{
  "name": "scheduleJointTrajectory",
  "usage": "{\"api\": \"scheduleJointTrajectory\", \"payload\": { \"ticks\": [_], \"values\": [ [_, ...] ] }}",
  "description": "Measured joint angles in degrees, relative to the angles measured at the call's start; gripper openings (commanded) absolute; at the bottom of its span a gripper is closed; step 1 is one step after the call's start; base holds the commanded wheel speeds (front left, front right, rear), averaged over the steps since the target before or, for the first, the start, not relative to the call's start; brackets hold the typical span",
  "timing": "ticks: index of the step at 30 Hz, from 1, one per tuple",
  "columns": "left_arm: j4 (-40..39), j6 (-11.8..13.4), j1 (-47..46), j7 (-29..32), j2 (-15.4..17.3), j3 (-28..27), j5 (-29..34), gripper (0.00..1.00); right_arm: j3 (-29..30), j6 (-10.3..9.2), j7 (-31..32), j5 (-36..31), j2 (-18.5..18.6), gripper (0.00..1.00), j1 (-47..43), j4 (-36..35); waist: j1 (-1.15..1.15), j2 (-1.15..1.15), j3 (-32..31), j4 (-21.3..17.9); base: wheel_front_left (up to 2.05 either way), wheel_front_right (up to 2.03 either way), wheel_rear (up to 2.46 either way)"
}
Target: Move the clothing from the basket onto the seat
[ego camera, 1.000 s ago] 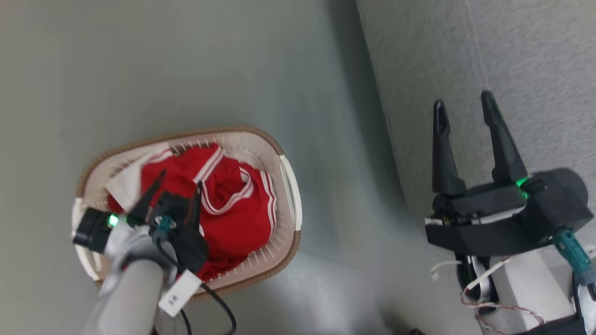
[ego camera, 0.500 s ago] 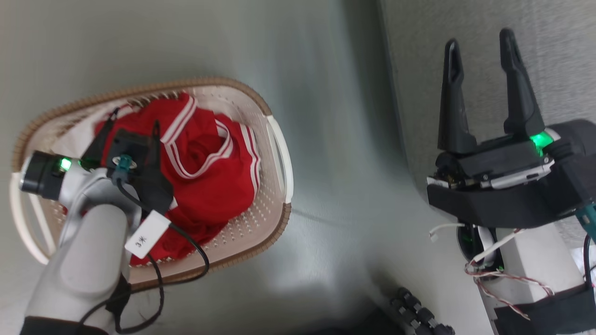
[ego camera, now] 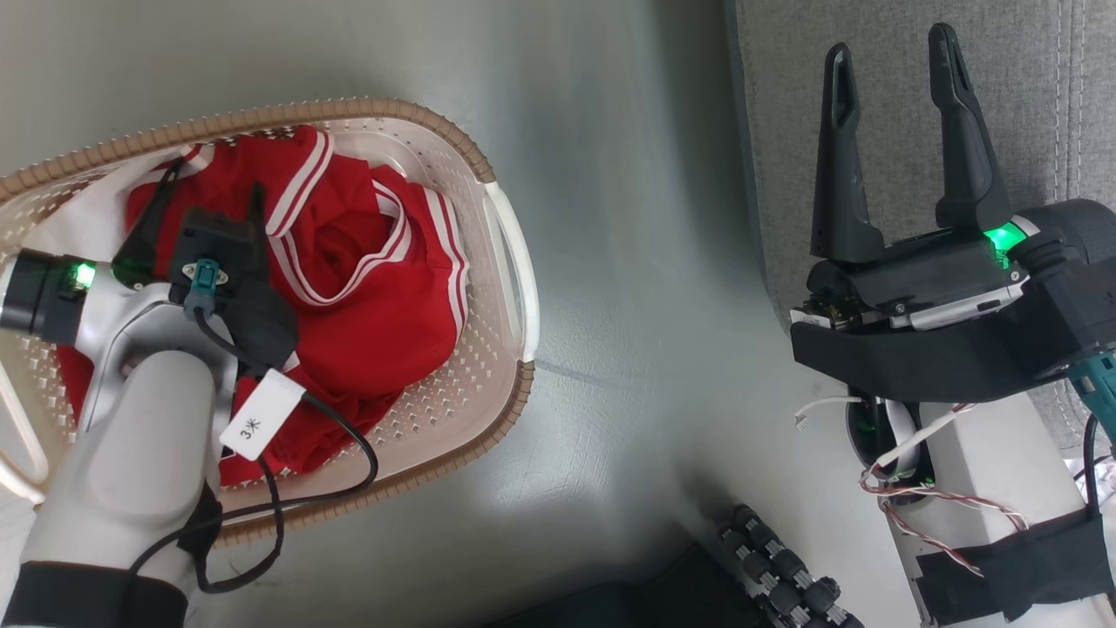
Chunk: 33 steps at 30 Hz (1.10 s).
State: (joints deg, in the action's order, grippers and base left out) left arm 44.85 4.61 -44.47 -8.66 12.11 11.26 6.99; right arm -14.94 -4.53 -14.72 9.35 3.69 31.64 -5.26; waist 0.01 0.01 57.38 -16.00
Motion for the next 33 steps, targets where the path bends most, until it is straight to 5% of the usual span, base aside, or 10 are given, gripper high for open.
{"api": "scheduleJointTrajectory", "payload": {
  "ticks": [3,6,7,20,33],
  "values": [
    [1.2,0.5,-0.4,-0.1,0.1,-0.1,0.2,1.0,-0.1,-0.02,0.0,0.0,-0.1,1.0,0.4,0.3,0.0,0.0,0.2,-0.2,0.0,0.0,0.0],
    [2.4,0.5,-0.9,-0.4,0.2,0.0,0.5,0.06,-0.3,-0.07,0.0,0.0,-0.1,1.0,0.6,0.7,0.0,0.0,0.2,-0.3,0.0,0.0,0.0],
    [2.7,0.5,-0.9,-0.6,0.2,0.2,0.8,0.0,-0.3,-0.07,0.0,0.0,-0.2,1.0,0.6,1.1,0.0,0.0,0.1,-0.4,0.0,0.0,0.0],
    [4.9,-0.2,2.1,-4.6,-4.2,1.7,-0.6,0.0,-0.5,-0.08,0.0,0.7,-0.3,1.0,0.6,6.8,-0.01,-0.01,-4.2,0.2,0.0,0.0,0.0],
    [-2.1,-5.7,5.2,-5.6,-7.8,1.3,-6.7,0.0,0.6,0.68,0.0,1.0,-0.4,1.0,-0.7,12.9,-0.02,-0.01,-13.7,2.7,0.0,0.0,0.0]
  ]
}}
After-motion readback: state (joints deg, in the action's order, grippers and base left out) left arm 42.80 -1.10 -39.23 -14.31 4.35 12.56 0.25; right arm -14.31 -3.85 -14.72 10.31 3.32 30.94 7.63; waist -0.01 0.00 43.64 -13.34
